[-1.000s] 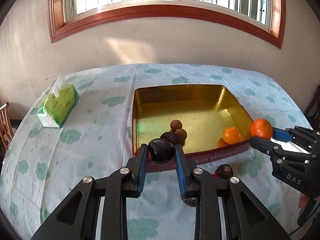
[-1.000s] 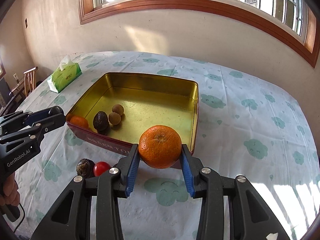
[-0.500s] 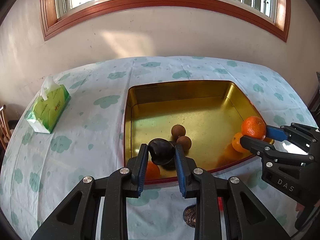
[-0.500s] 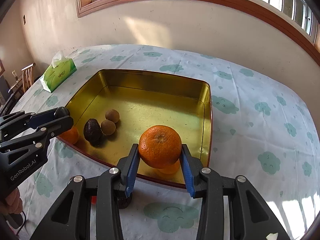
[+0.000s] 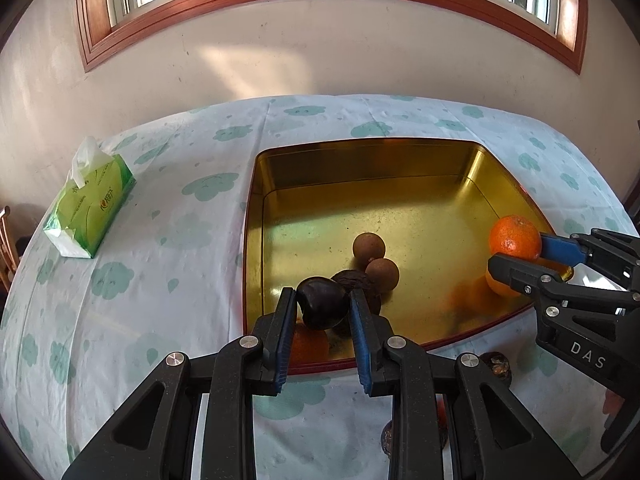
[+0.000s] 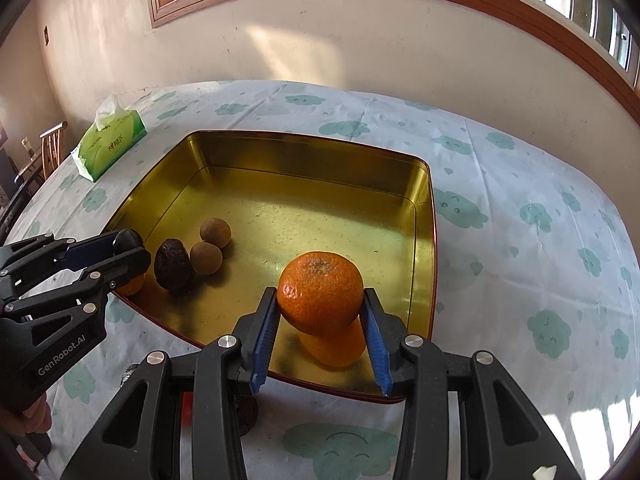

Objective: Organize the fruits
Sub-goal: 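Lower the orange into the tin with the right tool while the left drops the plum, then withdraw both open tools from the tin toward the remaining fruits, then close the right tool around the small brown round fruit and lift it, then move the left tool to the dark wrinkled fruit and close around it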

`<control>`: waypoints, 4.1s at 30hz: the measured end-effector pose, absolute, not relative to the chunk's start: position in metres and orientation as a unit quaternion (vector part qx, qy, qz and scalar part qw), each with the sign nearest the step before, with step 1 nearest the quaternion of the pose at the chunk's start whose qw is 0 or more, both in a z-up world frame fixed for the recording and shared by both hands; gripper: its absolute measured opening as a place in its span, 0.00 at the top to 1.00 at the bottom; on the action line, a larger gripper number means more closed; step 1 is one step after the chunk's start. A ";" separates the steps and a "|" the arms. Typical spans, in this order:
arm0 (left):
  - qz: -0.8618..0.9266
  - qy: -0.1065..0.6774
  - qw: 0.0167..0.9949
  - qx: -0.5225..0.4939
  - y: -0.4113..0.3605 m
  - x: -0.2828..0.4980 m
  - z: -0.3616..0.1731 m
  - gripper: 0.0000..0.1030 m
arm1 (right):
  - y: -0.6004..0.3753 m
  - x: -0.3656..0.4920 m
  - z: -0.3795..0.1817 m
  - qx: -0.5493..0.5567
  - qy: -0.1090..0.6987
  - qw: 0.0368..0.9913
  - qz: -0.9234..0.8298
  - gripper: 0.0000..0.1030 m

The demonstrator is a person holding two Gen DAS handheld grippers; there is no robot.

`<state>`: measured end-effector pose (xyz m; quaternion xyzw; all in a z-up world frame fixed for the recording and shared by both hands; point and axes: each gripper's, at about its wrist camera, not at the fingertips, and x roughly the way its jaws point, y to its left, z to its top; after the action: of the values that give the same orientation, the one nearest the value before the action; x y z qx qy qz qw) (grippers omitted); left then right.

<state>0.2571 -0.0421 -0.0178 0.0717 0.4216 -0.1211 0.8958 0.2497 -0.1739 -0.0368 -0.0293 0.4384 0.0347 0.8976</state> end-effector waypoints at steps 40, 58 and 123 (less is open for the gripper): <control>-0.095 0.426 0.898 0.055 0.016 0.093 -0.029 0.60 | -0.121 0.054 -0.056 -0.036 0.450 0.889 0.077 0.57; -0.082 0.434 0.897 0.035 0.040 0.080 -0.042 0.59 | -0.078 0.055 -0.073 -0.070 0.447 0.886 0.100 0.68; -0.148 0.435 0.886 0.061 -0.061 0.168 -0.052 0.52 | -0.190 0.143 -0.071 -0.008 0.425 0.905 0.005 0.77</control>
<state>0.1679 -0.0615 -0.0522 0.0606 0.4347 -0.1483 0.8862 0.1427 -0.1898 -0.0709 -0.0085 0.4250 0.0048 0.9051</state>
